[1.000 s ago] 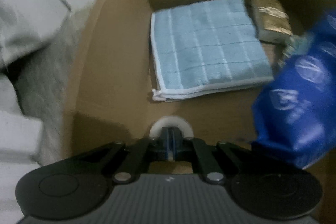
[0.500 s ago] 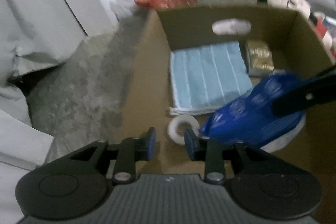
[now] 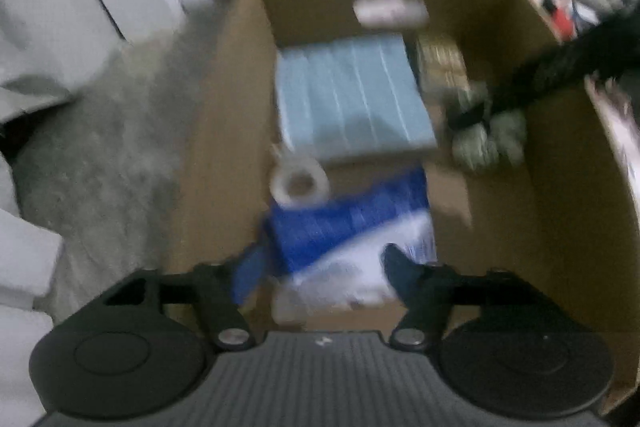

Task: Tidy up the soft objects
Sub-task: 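Lower the blue bag into the box and open the right tool, then move the left tool back toward the remaining table items, then grasp the pink plush toy with the left tool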

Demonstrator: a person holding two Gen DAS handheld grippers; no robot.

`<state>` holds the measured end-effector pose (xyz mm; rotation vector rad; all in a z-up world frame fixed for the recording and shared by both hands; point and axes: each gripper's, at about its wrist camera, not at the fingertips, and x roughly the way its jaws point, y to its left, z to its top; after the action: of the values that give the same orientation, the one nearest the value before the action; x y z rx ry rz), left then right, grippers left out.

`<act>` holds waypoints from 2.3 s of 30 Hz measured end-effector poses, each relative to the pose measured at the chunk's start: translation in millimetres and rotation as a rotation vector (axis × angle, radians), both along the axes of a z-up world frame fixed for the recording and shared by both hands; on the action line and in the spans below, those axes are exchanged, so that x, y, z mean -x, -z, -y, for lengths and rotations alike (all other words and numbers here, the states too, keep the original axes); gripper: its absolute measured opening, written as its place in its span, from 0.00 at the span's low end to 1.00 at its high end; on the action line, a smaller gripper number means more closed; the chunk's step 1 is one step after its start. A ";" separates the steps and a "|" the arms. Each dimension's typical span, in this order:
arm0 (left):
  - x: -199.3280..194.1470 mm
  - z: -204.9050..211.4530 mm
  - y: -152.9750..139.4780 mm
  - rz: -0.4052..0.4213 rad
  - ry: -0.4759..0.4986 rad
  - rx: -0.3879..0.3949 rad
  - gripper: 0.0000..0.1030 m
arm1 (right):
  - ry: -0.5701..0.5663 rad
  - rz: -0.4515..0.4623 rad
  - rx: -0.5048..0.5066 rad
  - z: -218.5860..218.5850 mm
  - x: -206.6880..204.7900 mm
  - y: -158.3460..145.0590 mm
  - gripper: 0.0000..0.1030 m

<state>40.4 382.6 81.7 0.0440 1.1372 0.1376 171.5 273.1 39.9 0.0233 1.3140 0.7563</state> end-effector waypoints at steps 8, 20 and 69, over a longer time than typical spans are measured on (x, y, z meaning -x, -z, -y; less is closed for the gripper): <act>-38.0 12.1 41.7 -0.145 0.057 0.020 1.00 | -0.031 0.016 -0.056 14.6 6.2 -17.9 0.34; -40.4 47.8 66.1 -0.185 0.127 -0.158 0.91 | -0.015 0.035 -0.140 49.9 16.1 -24.6 0.35; -212.0 395.7 63.4 0.216 0.283 0.309 0.96 | 0.449 0.532 0.044 430.5 22.8 56.9 0.76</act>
<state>252.4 -13.1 18.3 -0.0831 0.9150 -0.2796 148.7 -157.4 -16.9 0.0744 0.7737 0.3141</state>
